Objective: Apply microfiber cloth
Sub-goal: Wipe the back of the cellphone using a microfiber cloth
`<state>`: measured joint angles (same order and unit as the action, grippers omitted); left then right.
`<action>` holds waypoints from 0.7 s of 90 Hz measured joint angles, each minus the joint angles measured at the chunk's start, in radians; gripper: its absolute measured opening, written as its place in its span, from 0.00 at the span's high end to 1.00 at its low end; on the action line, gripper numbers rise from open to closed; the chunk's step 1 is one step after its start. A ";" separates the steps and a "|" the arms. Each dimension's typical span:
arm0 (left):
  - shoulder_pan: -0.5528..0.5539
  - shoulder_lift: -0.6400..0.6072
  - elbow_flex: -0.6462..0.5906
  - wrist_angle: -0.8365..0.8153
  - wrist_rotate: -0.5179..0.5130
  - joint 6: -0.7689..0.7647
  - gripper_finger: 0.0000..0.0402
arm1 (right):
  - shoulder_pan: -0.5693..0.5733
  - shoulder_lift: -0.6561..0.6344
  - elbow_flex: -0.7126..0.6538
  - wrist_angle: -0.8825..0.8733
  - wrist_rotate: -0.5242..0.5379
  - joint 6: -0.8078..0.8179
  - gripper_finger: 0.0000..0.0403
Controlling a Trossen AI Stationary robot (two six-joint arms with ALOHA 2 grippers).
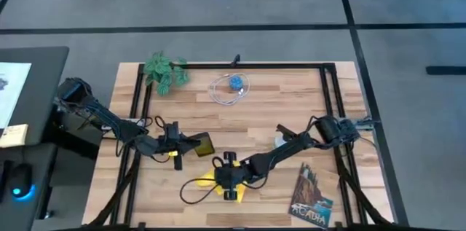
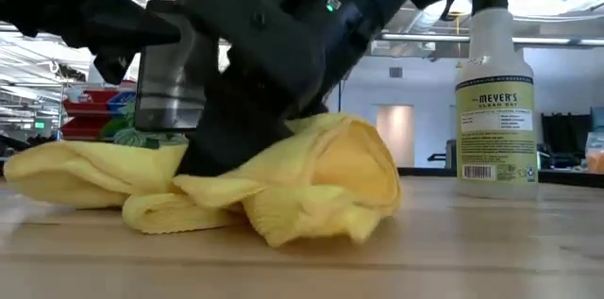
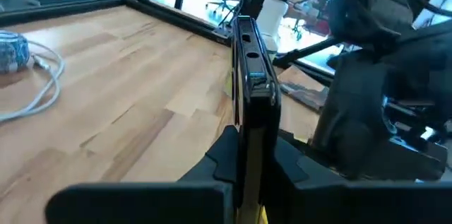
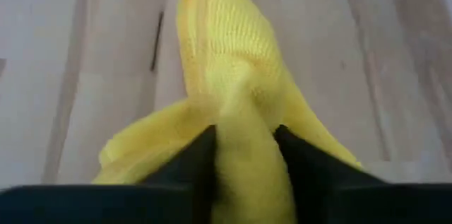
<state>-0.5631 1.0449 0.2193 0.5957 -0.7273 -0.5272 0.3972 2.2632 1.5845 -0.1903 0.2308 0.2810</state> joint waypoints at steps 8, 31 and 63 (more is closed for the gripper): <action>0.000 0.005 -0.002 -0.002 0.002 -0.023 0.97 | 0.025 -0.007 0.000 0.006 0.119 -0.030 0.96; 0.001 0.023 -0.002 0.051 0.029 -0.054 0.97 | 0.095 -0.058 0.117 0.028 0.712 -0.396 0.99; 0.002 0.037 -0.001 0.187 0.078 -0.009 0.97 | 0.025 -0.049 0.129 0.133 0.730 -0.791 1.00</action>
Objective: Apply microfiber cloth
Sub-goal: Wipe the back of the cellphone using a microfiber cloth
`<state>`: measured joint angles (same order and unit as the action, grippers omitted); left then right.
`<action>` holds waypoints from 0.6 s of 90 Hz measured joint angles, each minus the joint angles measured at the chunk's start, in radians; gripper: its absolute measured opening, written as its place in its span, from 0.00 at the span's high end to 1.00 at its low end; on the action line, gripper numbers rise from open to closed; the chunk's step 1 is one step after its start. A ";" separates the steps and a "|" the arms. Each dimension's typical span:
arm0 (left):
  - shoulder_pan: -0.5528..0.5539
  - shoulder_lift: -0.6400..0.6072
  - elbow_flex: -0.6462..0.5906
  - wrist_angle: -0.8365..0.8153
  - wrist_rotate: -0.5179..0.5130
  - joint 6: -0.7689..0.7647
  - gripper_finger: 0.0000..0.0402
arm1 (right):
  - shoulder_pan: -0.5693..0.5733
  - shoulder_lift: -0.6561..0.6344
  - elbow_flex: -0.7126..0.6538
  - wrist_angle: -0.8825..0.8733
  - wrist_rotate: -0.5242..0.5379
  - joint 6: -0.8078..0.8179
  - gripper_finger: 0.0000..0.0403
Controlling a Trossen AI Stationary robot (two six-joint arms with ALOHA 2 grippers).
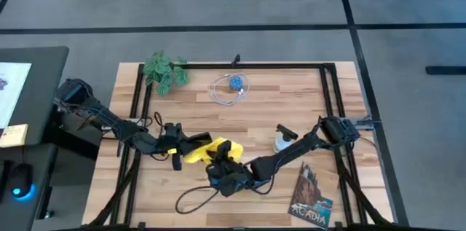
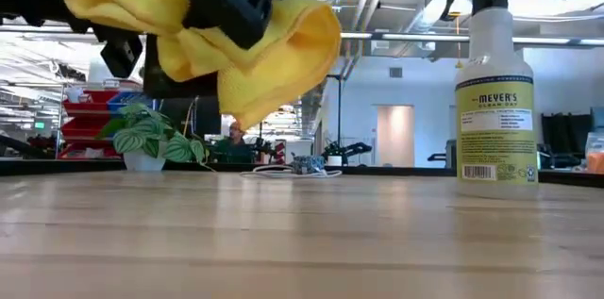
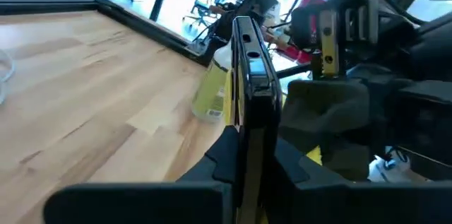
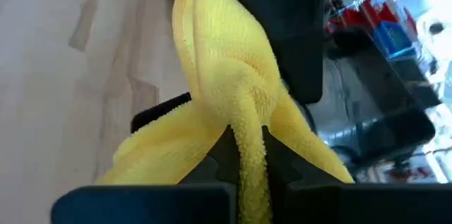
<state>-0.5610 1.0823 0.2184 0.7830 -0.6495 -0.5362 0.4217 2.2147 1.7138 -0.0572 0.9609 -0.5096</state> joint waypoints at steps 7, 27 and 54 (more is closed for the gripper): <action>0.000 0.000 0.000 0.015 0.004 0.000 0.97 | -0.014 0.000 0.000 0.058 -0.039 -0.061 1.00; 0.000 0.001 -0.001 0.022 0.005 0.017 0.97 | -0.046 -0.003 0.003 0.038 -0.143 -0.032 1.00; -0.001 0.001 -0.002 0.035 0.012 0.039 0.97 | -0.035 -0.002 0.002 -0.191 -0.274 0.151 1.00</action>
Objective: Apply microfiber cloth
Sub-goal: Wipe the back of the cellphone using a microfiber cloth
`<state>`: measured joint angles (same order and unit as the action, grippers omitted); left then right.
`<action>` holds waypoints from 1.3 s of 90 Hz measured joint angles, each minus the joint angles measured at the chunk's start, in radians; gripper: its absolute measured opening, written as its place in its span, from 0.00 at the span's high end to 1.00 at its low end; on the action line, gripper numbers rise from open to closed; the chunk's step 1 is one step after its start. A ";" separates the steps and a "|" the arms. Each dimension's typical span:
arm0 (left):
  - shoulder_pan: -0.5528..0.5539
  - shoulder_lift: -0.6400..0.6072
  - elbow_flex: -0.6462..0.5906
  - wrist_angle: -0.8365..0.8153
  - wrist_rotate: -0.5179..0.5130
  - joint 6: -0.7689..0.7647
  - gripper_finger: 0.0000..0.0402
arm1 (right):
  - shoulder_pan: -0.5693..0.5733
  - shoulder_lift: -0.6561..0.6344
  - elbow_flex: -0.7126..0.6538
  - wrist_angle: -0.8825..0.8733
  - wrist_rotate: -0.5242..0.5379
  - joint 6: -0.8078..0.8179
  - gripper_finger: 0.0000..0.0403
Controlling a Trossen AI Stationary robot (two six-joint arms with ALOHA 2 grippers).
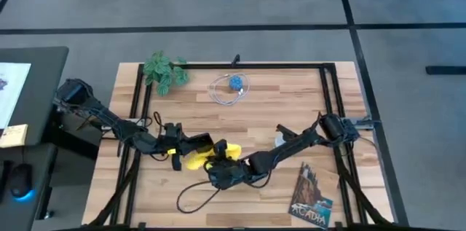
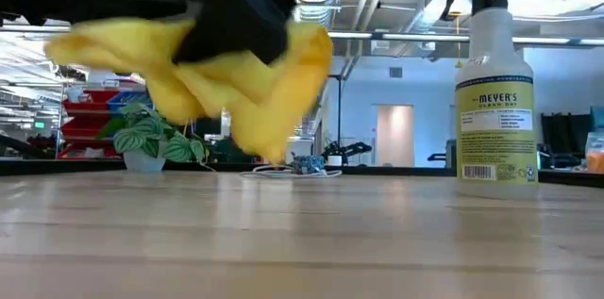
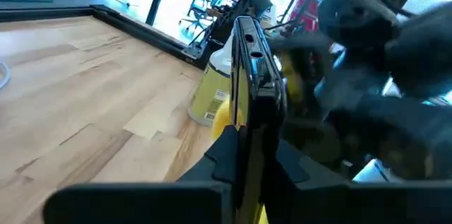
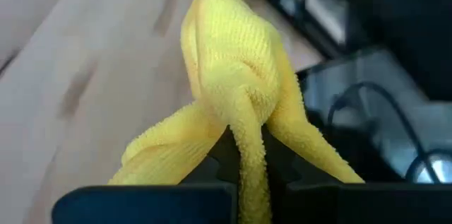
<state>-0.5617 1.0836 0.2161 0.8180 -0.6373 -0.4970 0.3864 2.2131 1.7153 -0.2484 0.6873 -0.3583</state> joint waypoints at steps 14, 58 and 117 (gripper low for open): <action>-0.001 -0.002 0.004 0.020 0.010 0.001 0.97 | 0.011 0.001 -0.003 0.187 0.085 -0.178 1.00; 0.000 0.002 0.000 -0.024 0.000 0.016 0.97 | -0.050 -0.006 0.006 0.140 0.001 -0.002 0.99; 0.000 -0.004 0.005 -0.035 -0.004 -0.005 0.97 | -0.043 -0.151 -0.003 -0.028 0.214 -0.008 0.99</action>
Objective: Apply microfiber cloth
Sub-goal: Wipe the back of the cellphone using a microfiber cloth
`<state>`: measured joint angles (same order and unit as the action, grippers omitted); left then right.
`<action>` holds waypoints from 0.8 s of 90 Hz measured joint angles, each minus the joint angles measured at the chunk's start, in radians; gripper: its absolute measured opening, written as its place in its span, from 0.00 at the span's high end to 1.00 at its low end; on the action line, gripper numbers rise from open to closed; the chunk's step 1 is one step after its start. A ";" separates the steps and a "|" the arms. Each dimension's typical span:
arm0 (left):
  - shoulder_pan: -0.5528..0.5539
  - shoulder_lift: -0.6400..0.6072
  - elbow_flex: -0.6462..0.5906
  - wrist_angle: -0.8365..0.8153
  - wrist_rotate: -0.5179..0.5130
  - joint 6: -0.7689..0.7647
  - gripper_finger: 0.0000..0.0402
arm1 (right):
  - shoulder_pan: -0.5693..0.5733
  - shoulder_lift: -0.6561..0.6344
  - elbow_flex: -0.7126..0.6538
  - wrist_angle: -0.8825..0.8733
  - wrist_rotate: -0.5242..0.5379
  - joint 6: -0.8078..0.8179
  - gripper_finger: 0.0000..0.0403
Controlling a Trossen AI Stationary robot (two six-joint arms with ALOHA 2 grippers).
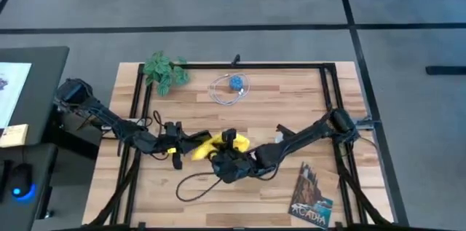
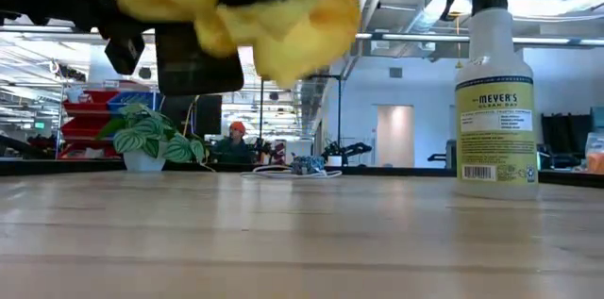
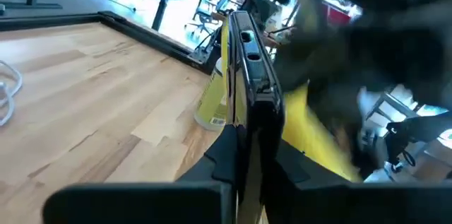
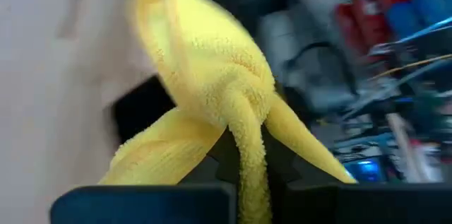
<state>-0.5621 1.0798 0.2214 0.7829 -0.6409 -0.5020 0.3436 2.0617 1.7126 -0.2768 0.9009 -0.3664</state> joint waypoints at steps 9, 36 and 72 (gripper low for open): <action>0.000 0.000 0.000 -0.009 0.012 -0.005 0.97 | -0.017 -0.016 0.000 0.099 0.002 -0.084 0.99; -0.003 0.002 -0.001 -0.018 0.041 0.022 0.97 | -0.040 -0.005 0.001 0.188 -0.122 -0.096 0.99; 0.001 0.002 0.000 -0.105 -0.023 -0.017 0.97 | 0.004 -0.044 0.001 0.132 0.148 -0.121 0.99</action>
<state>-0.5608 1.0817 0.2211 0.6777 -0.6641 -0.5193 0.3474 2.0173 1.7138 -0.1448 1.0491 -0.4874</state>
